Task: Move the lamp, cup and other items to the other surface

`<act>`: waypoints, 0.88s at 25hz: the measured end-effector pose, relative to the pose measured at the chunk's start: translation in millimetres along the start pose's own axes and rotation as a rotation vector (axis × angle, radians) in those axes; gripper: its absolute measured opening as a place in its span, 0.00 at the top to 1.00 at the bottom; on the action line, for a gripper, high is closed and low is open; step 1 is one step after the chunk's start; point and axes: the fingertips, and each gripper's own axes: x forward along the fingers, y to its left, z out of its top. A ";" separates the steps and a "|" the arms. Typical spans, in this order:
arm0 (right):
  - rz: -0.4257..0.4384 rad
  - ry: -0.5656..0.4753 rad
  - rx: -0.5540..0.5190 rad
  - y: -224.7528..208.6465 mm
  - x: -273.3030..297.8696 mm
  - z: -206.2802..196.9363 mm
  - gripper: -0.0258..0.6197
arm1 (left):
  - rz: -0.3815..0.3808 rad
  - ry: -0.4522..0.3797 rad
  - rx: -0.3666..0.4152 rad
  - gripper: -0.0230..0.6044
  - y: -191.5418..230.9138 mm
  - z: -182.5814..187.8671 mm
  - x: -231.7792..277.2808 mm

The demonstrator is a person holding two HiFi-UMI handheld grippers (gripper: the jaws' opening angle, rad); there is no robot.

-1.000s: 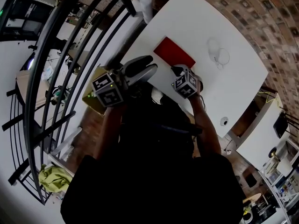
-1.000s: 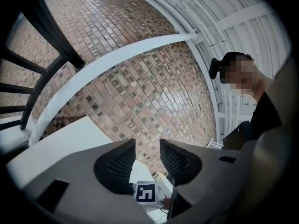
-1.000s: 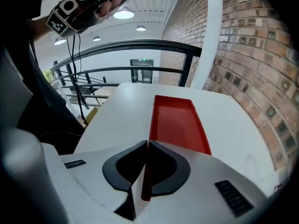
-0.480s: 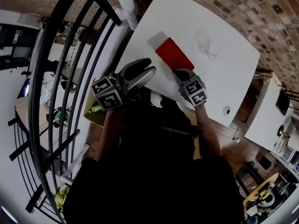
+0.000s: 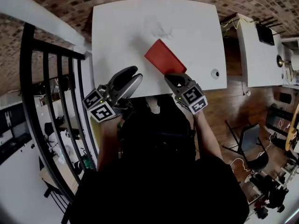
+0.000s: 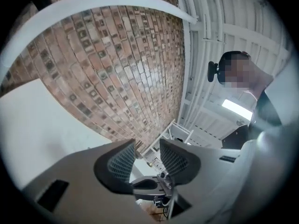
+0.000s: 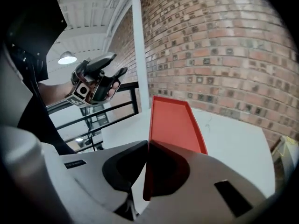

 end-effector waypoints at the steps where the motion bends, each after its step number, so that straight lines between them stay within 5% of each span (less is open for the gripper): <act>1: -0.046 -0.026 0.027 -7.8 -16.5 -1.6 0.93 | -0.031 0.025 -0.001 0.71 -4.1 -6.0 13.0; 11: -0.343 -0.163 0.161 -80.8 -188.0 -61.7 0.93 | -0.202 0.191 0.033 0.71 -76.7 -82.9 141.0; 22: -0.547 -0.197 0.208 -160.8 -402.0 -183.8 0.93 | -0.321 0.329 0.053 0.71 -199.5 -223.4 308.3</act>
